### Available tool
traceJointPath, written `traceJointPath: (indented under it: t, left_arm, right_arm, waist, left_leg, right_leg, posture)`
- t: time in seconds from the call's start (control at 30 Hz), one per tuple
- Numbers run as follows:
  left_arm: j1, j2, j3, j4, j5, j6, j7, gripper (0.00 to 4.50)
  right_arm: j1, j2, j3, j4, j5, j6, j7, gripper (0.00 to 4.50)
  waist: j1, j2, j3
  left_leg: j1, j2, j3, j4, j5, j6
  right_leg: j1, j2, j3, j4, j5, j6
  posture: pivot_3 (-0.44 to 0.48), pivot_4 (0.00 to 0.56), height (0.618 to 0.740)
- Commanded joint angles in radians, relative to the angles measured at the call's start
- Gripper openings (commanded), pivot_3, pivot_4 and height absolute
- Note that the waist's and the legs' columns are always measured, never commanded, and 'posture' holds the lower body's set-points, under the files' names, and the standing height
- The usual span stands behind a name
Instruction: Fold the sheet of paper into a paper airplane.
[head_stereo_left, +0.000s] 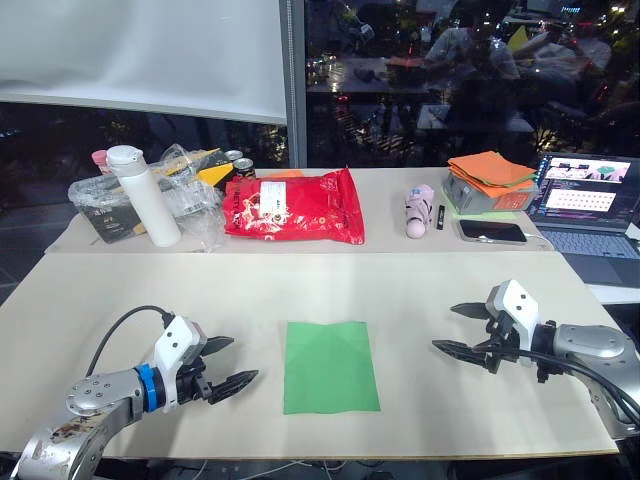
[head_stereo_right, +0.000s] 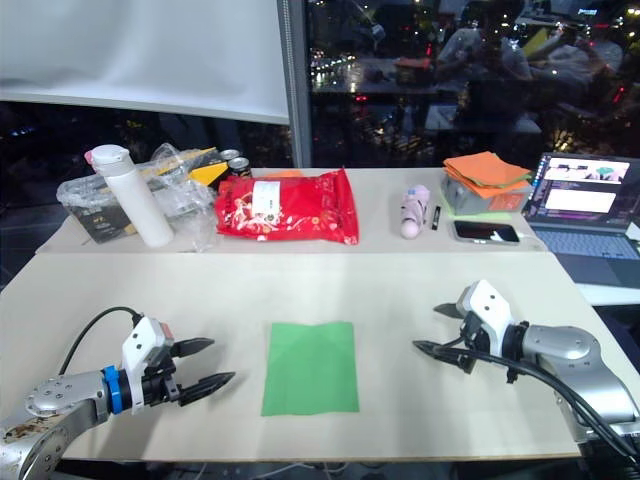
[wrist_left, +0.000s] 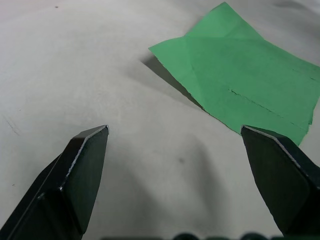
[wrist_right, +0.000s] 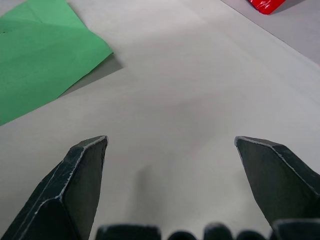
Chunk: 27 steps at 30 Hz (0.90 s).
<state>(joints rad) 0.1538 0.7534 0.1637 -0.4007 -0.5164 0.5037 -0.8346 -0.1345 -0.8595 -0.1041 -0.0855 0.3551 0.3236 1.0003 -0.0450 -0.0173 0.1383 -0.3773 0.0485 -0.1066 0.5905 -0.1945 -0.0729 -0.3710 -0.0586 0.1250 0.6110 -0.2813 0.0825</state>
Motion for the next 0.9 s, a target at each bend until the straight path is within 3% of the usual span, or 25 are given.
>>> traceJointPath:
  t: [0.03,0.13,0.27,0.43,0.67,0.73,0.9]
  left_arm:
    - [-0.039,0.019,0.046,-0.016,-0.076,0.021,-0.05,4.49]
    - [-0.117,0.042,0.07,-0.018,-0.215,0.114,-0.122,4.49]
    - [-0.222,0.091,-0.022,-0.032,-0.195,0.139,-0.178,4.49]
    - [-0.442,0.035,-0.225,0.083,-0.07,0.079,-0.229,2.96]
    - [-0.538,-0.06,-0.378,0.227,0.08,-0.007,-0.248,0.63]
    - [-0.54,-0.073,-0.411,0.257,0.124,-0.034,-0.251,0.01]
    - [-0.529,-0.094,-0.457,0.297,0.204,-0.066,-0.242,0.0]
  right_arm:
    - [-0.012,-0.014,-0.018,-0.022,0.014,-0.006,0.028,4.5]
    - [0.001,-0.043,-0.02,-0.088,0.054,0.053,0.069,4.5]
    - [0.029,-0.072,-0.005,-0.214,0.084,0.128,0.084,4.5]
    - [0.036,-0.053,0.011,-0.347,0.095,0.198,0.026,4.5]
    - [0.029,-0.056,0.045,-0.415,0.05,0.249,-0.046,4.5]
    - [0.022,-0.059,0.076,-0.41,0.017,0.251,-0.062,3.95]
    - [0.004,-0.066,0.168,-0.388,-0.071,0.23,-0.075,2.28]
  waist:
    - [0.0,0.0,0.0]
    - [0.004,0.0,0.001]
    - [0.003,0.001,0.0]
    - [0.003,0.001,0.0]
    - [0.0,0.001,0.0]
    - [0.002,0.001,0.0]
    - [0.002,0.001,0.0]
  left_leg:
    - [0.0,0.0,0.0,0.0,0.0,0.0]
    - [0.0,0.0,0.0,0.0,0.0,0.0]
    - [0.0,0.0,0.0,0.0,0.0,0.0]
    - [0.0,0.0,0.0,0.001,0.0,0.0]
    - [-0.001,0.0,0.0,0.0,0.0,0.0]
    - [-0.001,0.0,0.0,0.0,0.0,0.001]
    - [-0.001,0.0,0.0,0.001,0.0,0.001]
  right_leg:
    - [0.0,0.0,0.0,0.0,0.0,0.0]
    - [0.0,0.0,0.0,0.001,0.0,0.0]
    - [0.001,0.0,0.0,0.0,0.0,0.001]
    - [0.001,0.0,0.0,0.0,0.0,0.001]
    - [0.001,0.0,0.0,0.0,0.003,0.007]
    - [0.001,0.0,0.0,0.0,0.003,0.008]
    - [0.001,0.0,0.0,0.0,0.003,0.008]
  posture:
    - [0.0,0.15,0.732]
    - [0.0,0.15,0.732]
    - [0.0,0.15,0.732]
    - [0.0,0.15,0.732]
    - [0.0,0.15,0.732]
    - [0.0,0.15,0.732]
    - [0.0,0.15,0.732]
